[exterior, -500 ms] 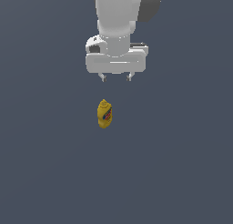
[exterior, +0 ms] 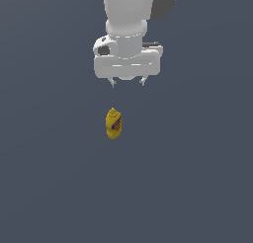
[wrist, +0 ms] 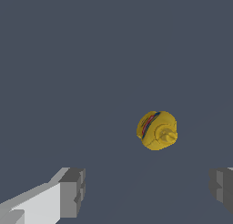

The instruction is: Pick up the object and move it to a goal position.

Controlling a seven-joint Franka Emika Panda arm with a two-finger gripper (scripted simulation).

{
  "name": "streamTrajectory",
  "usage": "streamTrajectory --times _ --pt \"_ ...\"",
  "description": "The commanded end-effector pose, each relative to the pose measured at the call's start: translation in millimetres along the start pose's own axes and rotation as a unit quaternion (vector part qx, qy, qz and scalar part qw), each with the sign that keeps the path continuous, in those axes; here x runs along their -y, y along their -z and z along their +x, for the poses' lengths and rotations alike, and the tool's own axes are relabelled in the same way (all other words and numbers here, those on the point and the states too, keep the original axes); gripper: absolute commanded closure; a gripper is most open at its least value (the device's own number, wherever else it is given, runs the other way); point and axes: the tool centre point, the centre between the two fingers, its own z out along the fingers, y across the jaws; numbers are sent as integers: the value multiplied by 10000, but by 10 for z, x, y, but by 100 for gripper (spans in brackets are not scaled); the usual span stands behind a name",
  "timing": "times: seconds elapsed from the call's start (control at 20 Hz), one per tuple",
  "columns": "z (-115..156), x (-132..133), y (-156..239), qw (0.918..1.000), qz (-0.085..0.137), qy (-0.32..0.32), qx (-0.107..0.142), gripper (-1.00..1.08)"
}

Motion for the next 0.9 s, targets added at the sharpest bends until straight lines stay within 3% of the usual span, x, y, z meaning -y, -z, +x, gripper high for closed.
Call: streamTrajectory --times 0.0,0.4,0.85 --pt "2 12 16 10000 16 30 -11 -92" --pt "8 -39 -56 9998 -3 -191 2 -92" --pt "23 -223 -321 9948 -65 -1020 31 -92"
